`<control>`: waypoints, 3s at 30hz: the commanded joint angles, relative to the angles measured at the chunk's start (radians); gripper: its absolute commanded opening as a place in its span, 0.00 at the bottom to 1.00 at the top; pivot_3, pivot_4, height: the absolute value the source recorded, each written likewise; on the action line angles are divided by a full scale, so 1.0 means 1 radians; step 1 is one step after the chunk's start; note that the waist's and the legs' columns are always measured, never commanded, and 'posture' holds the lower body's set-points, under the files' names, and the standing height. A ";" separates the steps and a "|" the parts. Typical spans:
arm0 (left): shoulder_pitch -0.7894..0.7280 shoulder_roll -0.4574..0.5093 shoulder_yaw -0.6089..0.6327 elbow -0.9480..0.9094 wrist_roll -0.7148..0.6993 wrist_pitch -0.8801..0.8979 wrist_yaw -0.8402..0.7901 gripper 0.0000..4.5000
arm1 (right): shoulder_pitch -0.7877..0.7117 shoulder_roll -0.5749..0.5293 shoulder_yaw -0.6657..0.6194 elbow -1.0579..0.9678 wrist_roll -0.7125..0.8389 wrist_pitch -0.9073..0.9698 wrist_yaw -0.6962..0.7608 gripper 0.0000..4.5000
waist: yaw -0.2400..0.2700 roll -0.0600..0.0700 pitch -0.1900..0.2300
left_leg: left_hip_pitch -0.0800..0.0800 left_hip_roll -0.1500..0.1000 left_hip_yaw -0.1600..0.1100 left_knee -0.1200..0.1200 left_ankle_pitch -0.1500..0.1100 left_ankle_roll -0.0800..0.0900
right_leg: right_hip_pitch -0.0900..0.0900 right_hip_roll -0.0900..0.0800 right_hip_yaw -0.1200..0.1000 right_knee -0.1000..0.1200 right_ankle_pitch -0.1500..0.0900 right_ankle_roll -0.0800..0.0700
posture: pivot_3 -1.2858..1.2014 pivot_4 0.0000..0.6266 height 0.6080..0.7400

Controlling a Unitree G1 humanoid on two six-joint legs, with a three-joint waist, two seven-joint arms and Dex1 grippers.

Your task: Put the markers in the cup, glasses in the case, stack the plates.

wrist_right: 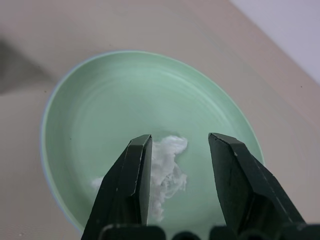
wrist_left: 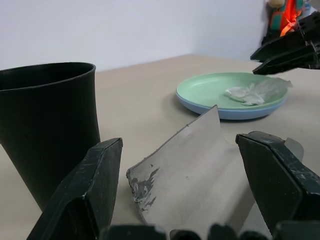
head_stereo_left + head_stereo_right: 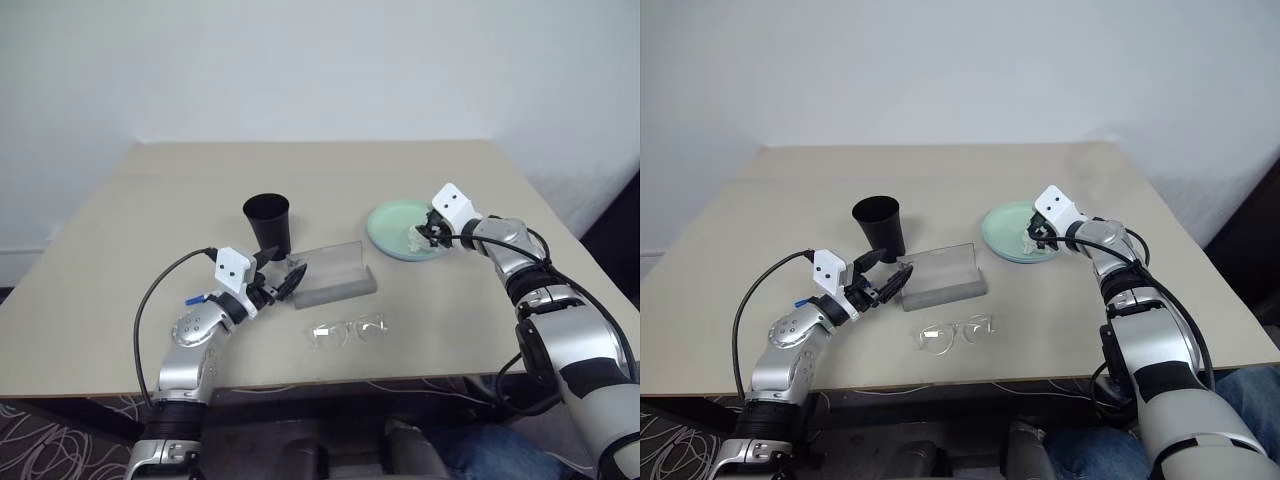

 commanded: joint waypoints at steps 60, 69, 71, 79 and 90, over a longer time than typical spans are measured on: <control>-0.607 0.075 -0.573 0.287 0.339 0.244 -0.785 0.59 | 0.639 0.017 -0.040 -0.759 0.282 0.057 0.321 0.44 | 0.005 -0.001 0.001 | 0.005 0.000 0.011 0.001 0.000 0.004 | 0.000 0.003 0.014 0.001 -0.003 0.002 | 0.52 0.00 0.86; -0.589 0.072 -0.561 0.264 0.319 0.291 -0.786 0.23 | 0.633 0.013 -0.040 -0.754 0.277 0.053 0.320 0.44 | 0.005 -0.001 0.001 | 0.005 0.000 0.013 0.001 0.000 0.005 | 0.000 0.003 0.017 0.001 -0.002 0.003 | 0.52 0.00 0.86; -0.587 0.073 -0.559 0.260 0.315 0.300 -0.786 0.23 | 0.635 0.011 -0.040 -0.755 0.277 0.053 0.319 0.44 | 0.005 -0.001 0.001 | 0.005 0.000 0.013 0.001 0.000 0.005 | 0.000 0.003 0.017 0.001 -0.002 0.003 | 0.52 0.00 0.86; -0.585 0.078 -0.559 0.262 0.311 0.304 -0.792 0.14 | 0.632 0.008 -0.043 -0.751 0.274 0.048 0.311 0.44 | 0.005 -0.001 0.001 | 0.005 0.000 0.013 0.001 0.000 0.005 | 0.000 0.004 0.018 0.001 -0.002 0.004 | 0.52 0.00 0.86; -0.586 0.076 -0.548 0.257 0.305 0.309 -0.795 0.01 | 0.621 -0.001 -0.052 -0.762 0.293 0.051 0.316 0.44 | 0.005 -0.001 0.000 | 0.005 0.000 0.014 0.002 0.001 0.005 | 0.000 0.004 0.019 0.001 -0.002 0.004 | 0.52 0.00 0.86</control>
